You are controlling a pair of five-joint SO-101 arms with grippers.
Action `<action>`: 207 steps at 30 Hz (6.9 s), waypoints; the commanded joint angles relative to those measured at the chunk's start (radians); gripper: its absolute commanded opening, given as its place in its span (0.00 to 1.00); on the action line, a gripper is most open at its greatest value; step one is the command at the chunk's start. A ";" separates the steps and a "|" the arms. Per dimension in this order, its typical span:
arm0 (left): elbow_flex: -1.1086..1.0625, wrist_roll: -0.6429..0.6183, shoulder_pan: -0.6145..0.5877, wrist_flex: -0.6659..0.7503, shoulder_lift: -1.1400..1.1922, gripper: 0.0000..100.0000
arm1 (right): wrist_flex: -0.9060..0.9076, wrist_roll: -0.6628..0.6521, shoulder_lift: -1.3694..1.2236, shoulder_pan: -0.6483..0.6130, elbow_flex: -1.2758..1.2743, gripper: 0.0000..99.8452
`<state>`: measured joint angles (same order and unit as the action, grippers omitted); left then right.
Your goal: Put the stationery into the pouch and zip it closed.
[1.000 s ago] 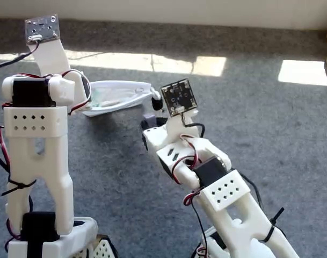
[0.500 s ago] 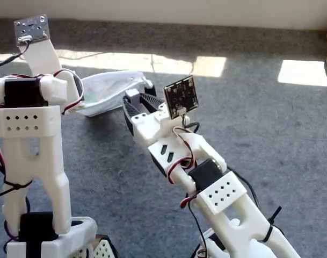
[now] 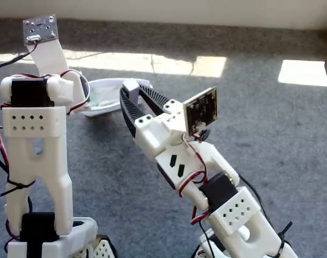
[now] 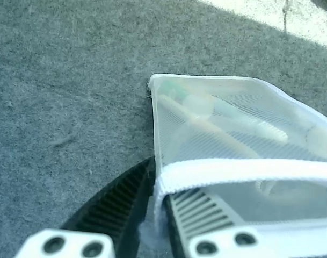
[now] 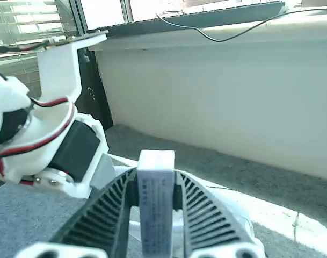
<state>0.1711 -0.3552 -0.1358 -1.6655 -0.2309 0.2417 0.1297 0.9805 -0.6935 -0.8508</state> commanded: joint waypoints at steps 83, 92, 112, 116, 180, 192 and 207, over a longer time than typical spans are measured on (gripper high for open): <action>-0.054 0.006 -0.010 0.048 -0.005 0.01 | 0.249 -0.195 0.085 0.177 -0.091 0.12; -0.054 0.006 -0.010 0.048 -0.002 0.01 | 0.245 -0.262 -0.070 0.136 -0.087 0.21; -0.054 0.008 -0.012 0.048 -0.002 0.01 | -0.036 -0.282 -0.298 0.168 -0.038 0.21; -0.054 0.008 -0.012 0.048 -0.002 0.01 | -0.081 -0.282 -0.317 0.170 -0.038 0.21; 0.050 0.293 0.280 0.132 -0.001 0.32 | 0.760 -0.611 0.665 0.165 -0.375 0.01; 0.120 0.341 0.522 0.196 0.001 0.32 | 0.894 -0.609 0.855 0.166 -0.384 0.01; 0.054 0.334 0.705 0.318 0.001 0.32 | 0.926 -0.609 0.855 0.165 -0.384 0.01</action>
<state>0.2355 -0.0222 0.5209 -1.4308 -0.2202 1.1638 -0.4749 1.8274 -0.5370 -1.2436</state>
